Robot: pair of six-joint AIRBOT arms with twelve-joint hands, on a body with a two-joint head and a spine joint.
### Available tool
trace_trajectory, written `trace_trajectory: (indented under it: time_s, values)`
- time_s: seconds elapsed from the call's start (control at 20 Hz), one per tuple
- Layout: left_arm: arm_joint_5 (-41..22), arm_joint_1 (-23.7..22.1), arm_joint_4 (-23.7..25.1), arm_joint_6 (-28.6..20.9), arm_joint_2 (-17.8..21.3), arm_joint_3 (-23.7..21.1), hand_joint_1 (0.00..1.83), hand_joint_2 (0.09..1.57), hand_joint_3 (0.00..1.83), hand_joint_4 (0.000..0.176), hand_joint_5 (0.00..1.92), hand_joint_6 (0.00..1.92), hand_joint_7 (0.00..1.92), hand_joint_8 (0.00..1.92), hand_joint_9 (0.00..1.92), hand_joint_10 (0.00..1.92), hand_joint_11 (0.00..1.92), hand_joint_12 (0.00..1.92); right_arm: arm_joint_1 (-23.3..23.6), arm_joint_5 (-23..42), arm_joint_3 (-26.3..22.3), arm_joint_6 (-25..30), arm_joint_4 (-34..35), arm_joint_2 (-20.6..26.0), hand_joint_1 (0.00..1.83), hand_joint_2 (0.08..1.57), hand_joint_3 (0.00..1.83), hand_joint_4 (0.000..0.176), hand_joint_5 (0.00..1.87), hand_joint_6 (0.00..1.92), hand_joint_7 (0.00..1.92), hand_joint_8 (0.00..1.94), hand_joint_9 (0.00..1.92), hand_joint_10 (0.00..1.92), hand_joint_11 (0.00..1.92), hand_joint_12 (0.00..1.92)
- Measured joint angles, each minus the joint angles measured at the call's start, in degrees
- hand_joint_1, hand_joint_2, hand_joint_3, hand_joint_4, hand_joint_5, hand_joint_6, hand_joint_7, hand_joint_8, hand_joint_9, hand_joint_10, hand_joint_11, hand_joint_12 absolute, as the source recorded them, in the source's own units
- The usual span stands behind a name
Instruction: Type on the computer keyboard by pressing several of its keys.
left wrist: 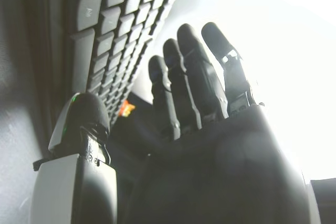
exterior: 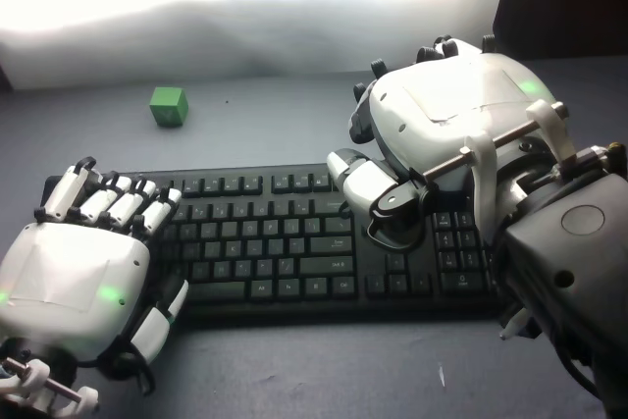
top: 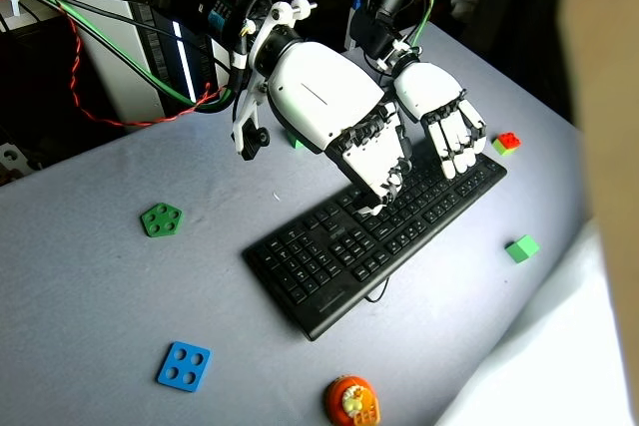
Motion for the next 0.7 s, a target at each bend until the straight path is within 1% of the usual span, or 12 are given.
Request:
trace_trajectory:
  time_s: [0.05, 0.1, 0.15, 0.25, 0.3, 0.35, 0.4, 0.5, 0.55, 0.6, 0.65, 0.7]
  values:
    - [-0.04, -0.02, 0.04, -0.04, -0.07, 0.00, 1.01, 1.23, 0.00, 0.024, 0.43, 0.00, 0.43, 0.00, 0.43, 0.00, 0.00, 1.08, 0.00, 0.00, 0.00, 0.00, 0.00, 0.00, 0.35, 1.39, 0.01, 0.000, 0.82, 0.02, 0.83, 0.00, 0.63, 0.55, 0.21, 1.55]
    - [0.04, -0.07, 0.20, -0.33, -0.13, 0.00, 1.16, 1.18, 0.00, 0.018, 0.45, 0.01, 0.42, 0.00, 0.43, 0.00, 0.00, 1.07, 0.00, 0.02, 0.00, 0.02, -0.02, -0.15, 0.36, 1.39, 0.00, 0.000, 0.83, 0.02, 0.83, 0.00, 0.64, 0.56, 0.21, 1.55]
    - [-0.02, -0.07, 0.26, -0.33, -0.13, 0.04, 1.26, 1.12, 0.00, 0.023, 0.46, 0.01, 0.42, 0.00, 0.43, 0.00, 0.00, 1.04, 0.00, -0.13, 0.00, 0.04, -0.02, -0.31, 0.36, 1.39, 0.00, 0.000, 0.82, 0.01, 0.83, 0.00, 0.64, 0.56, 0.21, 1.54]
    - [-0.31, -0.07, 0.20, -0.42, -0.13, 0.04, 1.29, 1.08, 0.00, 0.026, 0.46, 0.01, 0.42, 0.00, 0.42, 0.00, 0.00, 1.05, 0.00, -0.55, 0.00, 0.04, -0.02, -0.42, 0.38, 1.39, 0.00, 0.000, 0.82, 0.01, 0.83, 0.00, 0.63, 0.56, 0.20, 1.55]
    - [-0.52, -0.07, 0.20, -0.42, -0.13, 0.04, 1.37, 1.10, 0.00, 0.016, 0.46, 0.01, 0.40, 0.00, 0.42, 0.00, 0.00, 1.02, 0.00, -0.66, 0.00, 0.07, -0.04, -0.42, 0.42, 1.38, 0.00, 0.000, 0.82, 0.01, 0.82, 0.00, 0.63, 0.57, 0.19, 1.55]
    - [-0.79, -0.07, 0.20, -0.42, -0.13, 0.07, 1.40, 1.09, 0.00, 0.010, 0.46, 0.00, 0.40, 0.00, 0.42, 0.00, 0.00, 1.00, 0.00, -0.70, 0.00, 0.07, -0.02, -0.42, 0.42, 1.38, 0.00, 0.000, 0.82, 0.01, 0.82, 0.00, 0.63, 0.57, 0.19, 1.56]
    - [-0.81, -0.07, 0.22, -0.46, -0.17, 0.07, 1.43, 1.09, 0.00, 0.014, 0.46, 0.00, 0.40, 0.00, 0.42, 0.00, 0.00, 1.00, 0.00, -0.70, 0.00, 0.07, -0.02, -0.42, 0.43, 1.38, 0.00, 0.000, 0.81, 0.01, 0.82, 0.00, 0.62, 0.57, 0.19, 1.56]
    - [-0.68, -0.07, 0.20, -0.61, -0.50, 0.17, 1.43, 1.11, 0.00, 0.012, 0.40, 0.00, 0.35, 0.00, 0.38, 0.00, 0.00, 0.95, 0.00, -0.74, 0.00, 0.04, -0.02, -0.39, 0.39, 1.39, 0.00, 0.000, 0.82, 0.01, 0.83, 0.00, 0.63, 0.57, 0.20, 1.56]
    - [-0.59, -0.07, 0.17, -0.81, -0.50, 0.17, 1.37, 1.10, 0.00, 0.015, 0.38, 0.00, 0.32, 0.00, 0.35, 0.00, 0.00, 0.92, 0.00, -0.94, 0.00, 0.04, -0.02, -0.42, 0.34, 1.40, 0.01, 0.000, 0.81, 0.01, 0.81, 0.00, 0.61, 0.57, 0.18, 1.55]
    - [-0.59, -0.11, 0.13, -0.83, -0.48, 0.17, 1.31, 1.08, 0.00, 0.016, 0.37, 0.00, 0.31, 0.00, 0.34, 0.00, 0.00, 0.92, 0.00, -1.05, 0.00, 0.04, -0.02, -0.42, 0.40, 1.38, 0.00, 0.000, 0.83, 0.02, 0.83, 0.01, 0.62, 0.57, 0.19, 1.55]
    - [-0.63, -0.11, 0.11, -0.83, -0.48, 0.17, 1.24, 1.10, 0.00, 0.018, 0.34, 0.00, 0.29, 0.00, 0.32, 0.00, 0.00, 0.87, 0.00, -1.07, 0.00, 0.04, -0.02, -0.39, 0.39, 1.39, 0.00, 0.000, 0.83, 0.02, 0.83, 0.01, 0.63, 0.57, 0.19, 1.54]
    - [-0.98, -0.11, 0.22, -1.01, -0.48, 0.17, 1.12, 1.11, 0.00, 0.018, 0.32, 0.00, 0.29, 0.00, 0.32, 0.00, 0.00, 0.88, 0.00, -1.09, 0.00, 0.07, -0.04, -0.42, 0.38, 1.39, 0.00, 0.000, 0.83, 0.02, 0.84, 0.01, 0.64, 0.57, 0.20, 1.54]
